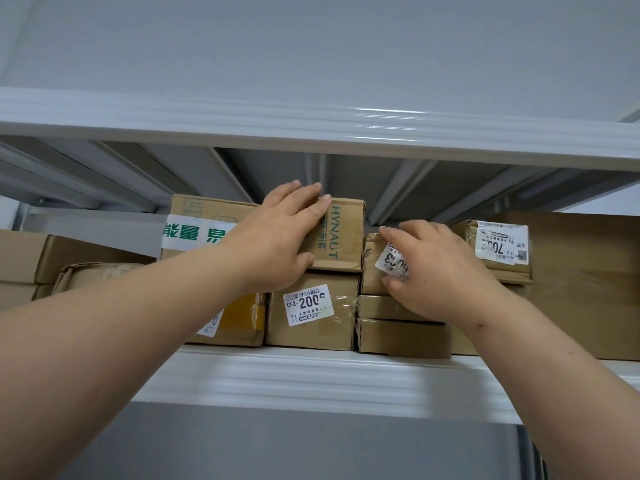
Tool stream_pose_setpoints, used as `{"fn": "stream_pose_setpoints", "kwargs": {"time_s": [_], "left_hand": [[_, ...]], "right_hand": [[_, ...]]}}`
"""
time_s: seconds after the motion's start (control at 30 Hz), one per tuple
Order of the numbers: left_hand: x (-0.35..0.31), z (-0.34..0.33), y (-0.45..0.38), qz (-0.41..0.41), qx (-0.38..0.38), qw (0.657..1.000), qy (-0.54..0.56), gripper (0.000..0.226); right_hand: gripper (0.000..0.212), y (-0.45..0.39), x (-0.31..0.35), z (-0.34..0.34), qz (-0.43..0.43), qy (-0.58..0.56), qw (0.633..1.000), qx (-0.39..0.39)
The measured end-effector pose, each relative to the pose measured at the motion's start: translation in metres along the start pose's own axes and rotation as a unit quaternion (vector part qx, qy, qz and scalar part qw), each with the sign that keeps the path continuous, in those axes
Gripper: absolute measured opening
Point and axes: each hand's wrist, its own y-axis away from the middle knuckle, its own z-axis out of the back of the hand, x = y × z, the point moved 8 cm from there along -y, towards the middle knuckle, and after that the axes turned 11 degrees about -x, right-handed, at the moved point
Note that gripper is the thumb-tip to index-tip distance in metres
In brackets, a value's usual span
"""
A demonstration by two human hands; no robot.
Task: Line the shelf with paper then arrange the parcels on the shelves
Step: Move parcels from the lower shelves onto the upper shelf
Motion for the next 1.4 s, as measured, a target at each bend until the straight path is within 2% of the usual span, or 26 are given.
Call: {"fn": "stream_pose_setpoints", "kwargs": {"time_s": [0.2,0.3,0.47,0.53,0.6,0.7,0.8,0.9,1.0,1.07,1.17,1.23,1.4], "left_hand": [[-0.017,0.022,0.026,-0.014,-0.089,0.994,0.063,0.078],[-0.030,0.021,0.050,-0.022,-0.094,0.989,0.110,0.074],[-0.066,0.012,0.109,-0.028,-0.096,0.978,0.185,0.071],[-0.081,0.006,0.136,-0.029,-0.095,0.967,0.236,0.068],[-0.095,-0.005,0.162,-0.019,-0.088,0.958,0.273,0.066],[-0.114,-0.029,0.202,0.040,-0.049,0.941,0.332,0.063],[-0.134,-0.059,0.236,0.119,0.001,0.916,0.384,0.061],[-0.161,-0.092,0.261,0.159,0.054,0.896,0.411,0.056],[-0.190,-0.127,0.272,0.228,0.119,0.858,0.445,0.053],[-0.219,-0.147,0.268,0.245,0.144,0.839,0.464,0.051],[-0.265,-0.170,0.250,0.270,0.156,0.816,0.486,0.046],[-0.295,-0.181,0.233,0.281,0.173,0.800,0.501,0.045],[-0.355,-0.201,0.175,0.317,0.184,0.745,0.558,0.045]], "right_hand": [[0.050,0.022,0.006,0.028,-0.028,-0.100,0.988,-0.113],[0.038,0.050,0.013,0.042,-0.051,-0.147,0.975,-0.157],[0.029,0.138,0.041,0.058,-0.085,-0.221,0.945,-0.224],[0.028,0.183,0.048,0.050,-0.106,-0.238,0.942,-0.210],[0.029,0.229,0.046,0.030,-0.151,-0.236,0.948,-0.149],[0.026,0.300,0.029,0.002,-0.237,-0.220,0.945,-0.057],[0.022,0.358,0.003,-0.008,-0.326,-0.204,0.923,-0.016],[0.012,0.389,-0.031,-0.011,-0.392,-0.193,0.899,0.003],[0.026,0.399,-0.075,-0.010,-0.426,-0.180,0.887,0.002],[0.031,0.397,-0.109,-0.005,-0.430,-0.156,0.889,-0.021],[0.048,0.384,-0.163,0.012,-0.426,-0.091,0.895,-0.095],[0.066,0.370,-0.196,0.020,-0.439,-0.062,0.886,-0.132],[0.097,0.343,-0.258,0.011,-0.454,-0.070,0.875,-0.155]]}}
